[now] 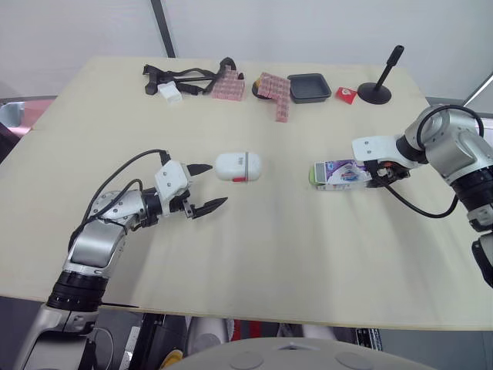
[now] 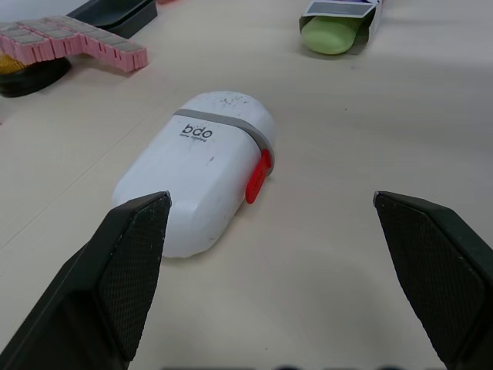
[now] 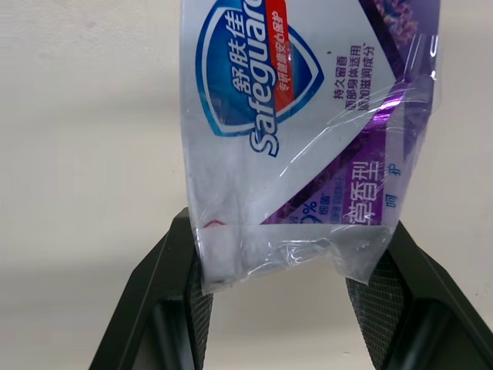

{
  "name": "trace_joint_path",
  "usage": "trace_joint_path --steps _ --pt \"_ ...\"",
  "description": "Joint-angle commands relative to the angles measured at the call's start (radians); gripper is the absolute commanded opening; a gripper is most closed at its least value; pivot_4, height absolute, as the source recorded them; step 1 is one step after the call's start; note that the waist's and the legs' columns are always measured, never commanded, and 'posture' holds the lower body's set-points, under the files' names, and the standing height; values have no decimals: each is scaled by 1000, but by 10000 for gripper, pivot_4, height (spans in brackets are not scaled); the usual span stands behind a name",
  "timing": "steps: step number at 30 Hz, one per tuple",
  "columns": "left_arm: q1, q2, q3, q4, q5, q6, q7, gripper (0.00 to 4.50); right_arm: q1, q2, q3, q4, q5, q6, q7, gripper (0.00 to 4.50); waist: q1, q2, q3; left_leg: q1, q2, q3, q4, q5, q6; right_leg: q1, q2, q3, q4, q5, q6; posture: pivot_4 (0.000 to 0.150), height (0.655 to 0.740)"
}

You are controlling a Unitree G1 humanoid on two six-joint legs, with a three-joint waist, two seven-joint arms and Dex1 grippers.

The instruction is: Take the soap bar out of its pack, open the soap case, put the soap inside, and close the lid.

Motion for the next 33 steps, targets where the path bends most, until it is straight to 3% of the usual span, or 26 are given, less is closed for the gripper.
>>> trace_joint_path --steps 1,13,26,33 --pt "-4 2 4 -8 3 -20 6 45000 -30 -19 -42 13 0 13 -6 23940 0 0 0 0 0 0 0 0 0 0 0 0 0 0 0 1500 7400" --pt "-26 -2 -10 20 6 -34 -1 45000 -30 -14 -69 -27 25 72 -8 23940 0 0 0 1 0 0 0 0 0 0 0 0 0 0 0 1500 7400" --pt "-27 -8 -15 28 12 -42 -1 45000 37 -147 -102 5 14 21 -33 23940 4 1 0 -1 0 0 0 0 0 0 0 1 0 0 0 1500 7400" --pt "-16 -2 -10 20 10 -42 -6 45000 138 -232 -201 -141 55 127 -43 23940 6 1 0 0 0 0 0 0 0 1 0 2 -1 0 0 1500 7400"
